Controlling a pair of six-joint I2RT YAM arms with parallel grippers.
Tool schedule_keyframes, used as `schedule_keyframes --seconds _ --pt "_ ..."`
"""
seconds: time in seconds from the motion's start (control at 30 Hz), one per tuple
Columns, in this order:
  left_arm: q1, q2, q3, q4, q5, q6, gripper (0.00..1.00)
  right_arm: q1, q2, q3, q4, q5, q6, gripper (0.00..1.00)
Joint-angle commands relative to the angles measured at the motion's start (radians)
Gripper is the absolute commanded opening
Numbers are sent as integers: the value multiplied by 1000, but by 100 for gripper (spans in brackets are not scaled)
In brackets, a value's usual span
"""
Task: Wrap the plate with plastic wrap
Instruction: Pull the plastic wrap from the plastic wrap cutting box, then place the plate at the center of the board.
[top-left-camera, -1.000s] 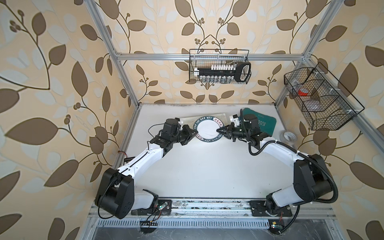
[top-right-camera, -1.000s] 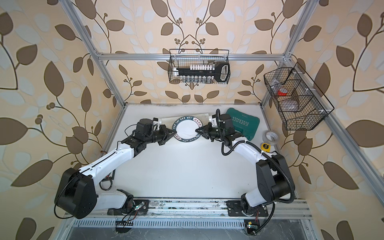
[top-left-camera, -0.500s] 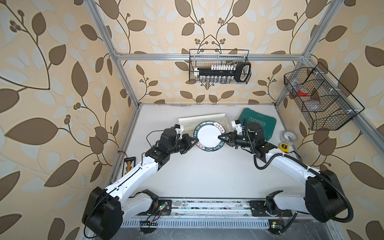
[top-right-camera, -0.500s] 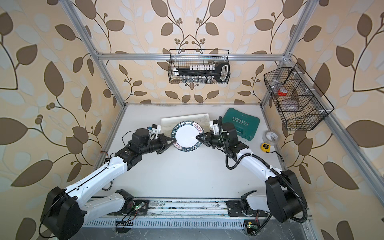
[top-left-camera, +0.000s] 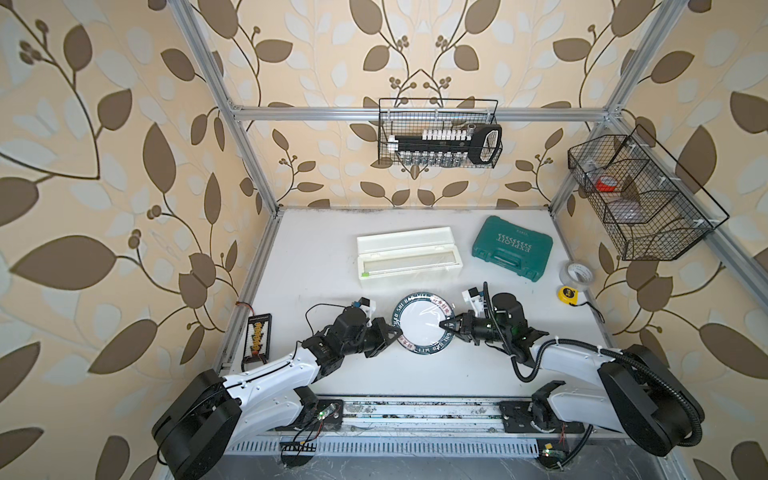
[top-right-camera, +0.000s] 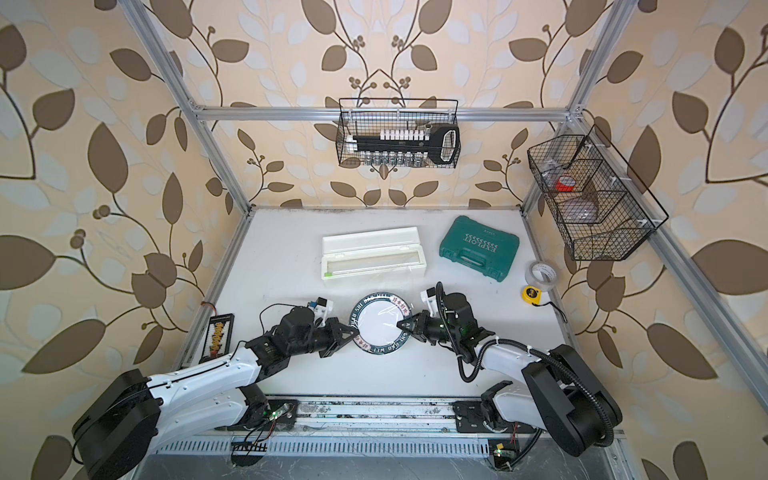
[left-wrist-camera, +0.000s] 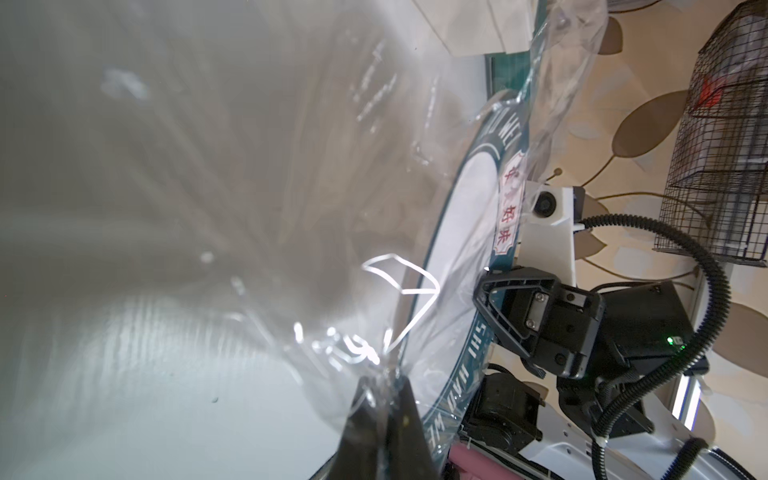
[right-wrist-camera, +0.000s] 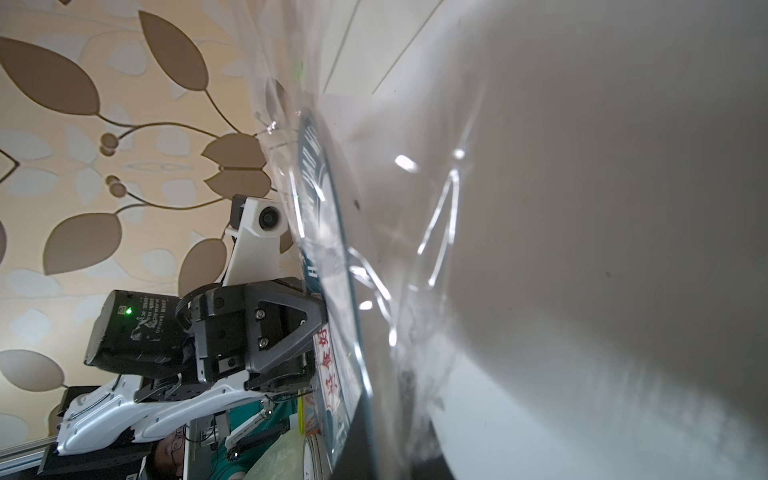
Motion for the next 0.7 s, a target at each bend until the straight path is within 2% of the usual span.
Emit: schedule_keyframes --seconds 0.0,0.23,0.37,0.43,0.5,0.67 --pt "0 -6 -47 -87 -120 -3 0 7 43 -39 6 103 -53 0" --pt "-5 86 -71 -54 -120 -2 0 28 251 -64 139 112 20 0" --pt "-6 116 -58 -74 -120 24 0 49 269 -42 84 142 27 1" --pt "-6 124 -51 -90 -115 33 0 55 245 -36 23 172 28 6" --pt "-6 127 -48 -113 -112 45 0 54 202 -27 -65 208 19 22" --pt "-5 137 -59 -109 -92 62 0 45 90 29 -257 272 -46 38"
